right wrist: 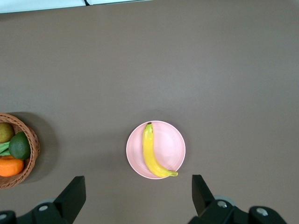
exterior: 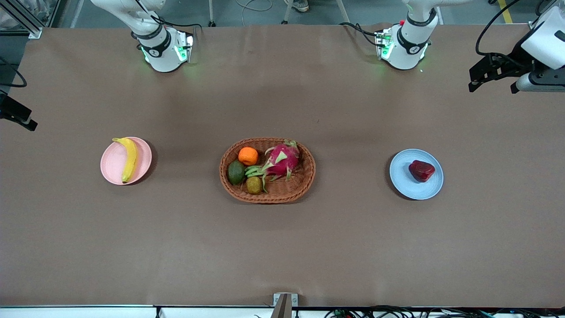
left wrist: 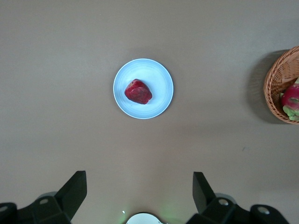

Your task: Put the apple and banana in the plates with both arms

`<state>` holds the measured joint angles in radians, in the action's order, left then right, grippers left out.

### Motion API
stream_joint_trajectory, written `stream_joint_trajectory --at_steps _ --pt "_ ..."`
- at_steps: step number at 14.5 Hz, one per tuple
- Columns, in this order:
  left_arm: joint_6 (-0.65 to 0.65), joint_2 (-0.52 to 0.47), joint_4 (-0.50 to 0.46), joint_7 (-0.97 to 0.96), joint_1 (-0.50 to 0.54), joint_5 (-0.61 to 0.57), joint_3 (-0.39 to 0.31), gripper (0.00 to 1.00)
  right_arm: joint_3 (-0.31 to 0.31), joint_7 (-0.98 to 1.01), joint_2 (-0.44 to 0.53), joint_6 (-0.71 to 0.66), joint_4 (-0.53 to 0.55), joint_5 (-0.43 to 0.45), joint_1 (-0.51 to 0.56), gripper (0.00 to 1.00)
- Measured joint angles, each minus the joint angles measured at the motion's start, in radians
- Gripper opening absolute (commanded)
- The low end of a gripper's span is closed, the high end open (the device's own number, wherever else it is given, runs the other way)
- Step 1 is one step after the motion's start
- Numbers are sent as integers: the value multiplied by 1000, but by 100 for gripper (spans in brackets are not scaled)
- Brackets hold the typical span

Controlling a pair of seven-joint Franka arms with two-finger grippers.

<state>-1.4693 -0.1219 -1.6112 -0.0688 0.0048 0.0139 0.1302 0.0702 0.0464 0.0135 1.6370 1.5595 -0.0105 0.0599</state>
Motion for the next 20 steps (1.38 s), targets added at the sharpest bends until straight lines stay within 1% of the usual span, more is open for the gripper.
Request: stream_joint_trajectory --at_steps 5,20 --pt "0 0 0 -37 -3 0 14 100 0 0 2 13 31 0 0 100" --pt "-1 0 8 -37 -1 -11 12 100 -6 -1 4 21 31 0 -5 100"
